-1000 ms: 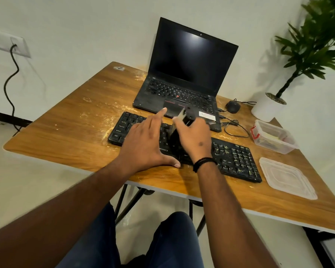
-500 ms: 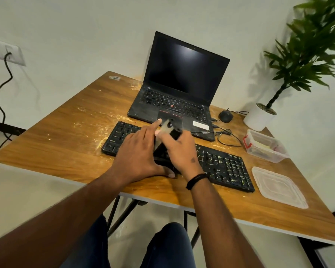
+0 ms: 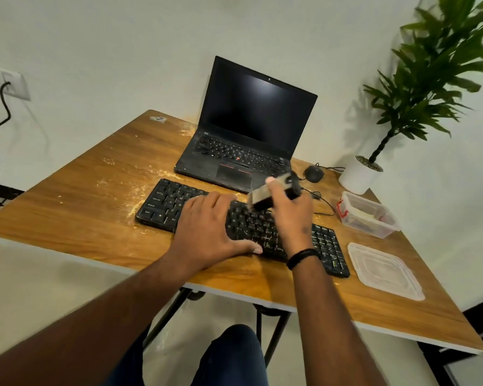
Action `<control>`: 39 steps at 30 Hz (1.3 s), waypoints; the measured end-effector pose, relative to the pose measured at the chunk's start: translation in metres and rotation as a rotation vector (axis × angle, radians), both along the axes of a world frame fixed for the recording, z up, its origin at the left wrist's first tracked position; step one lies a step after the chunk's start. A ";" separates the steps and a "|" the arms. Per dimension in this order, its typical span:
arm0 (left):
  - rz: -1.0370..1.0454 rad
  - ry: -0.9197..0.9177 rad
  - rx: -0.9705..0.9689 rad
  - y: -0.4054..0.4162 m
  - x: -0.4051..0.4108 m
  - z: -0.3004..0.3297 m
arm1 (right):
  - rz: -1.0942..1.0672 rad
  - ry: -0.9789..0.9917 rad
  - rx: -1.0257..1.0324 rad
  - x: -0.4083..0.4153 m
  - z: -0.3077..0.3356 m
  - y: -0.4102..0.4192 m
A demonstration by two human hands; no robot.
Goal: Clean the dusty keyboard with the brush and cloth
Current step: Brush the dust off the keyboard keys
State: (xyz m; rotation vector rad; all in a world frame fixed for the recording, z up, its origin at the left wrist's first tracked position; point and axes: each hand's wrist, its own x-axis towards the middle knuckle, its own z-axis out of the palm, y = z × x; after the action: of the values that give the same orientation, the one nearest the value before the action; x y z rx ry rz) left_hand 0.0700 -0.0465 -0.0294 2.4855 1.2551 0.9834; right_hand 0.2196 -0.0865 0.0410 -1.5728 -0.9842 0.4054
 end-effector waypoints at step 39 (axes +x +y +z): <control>-0.050 0.145 -0.066 0.003 0.000 -0.001 | 0.044 -0.447 -0.249 -0.002 -0.017 0.042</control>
State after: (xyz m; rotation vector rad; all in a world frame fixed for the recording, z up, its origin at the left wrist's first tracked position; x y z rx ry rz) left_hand 0.0699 -0.0437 -0.0301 2.5628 1.2378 0.7502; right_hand 0.2177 -0.0443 0.0239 -1.9182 -1.3503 0.2135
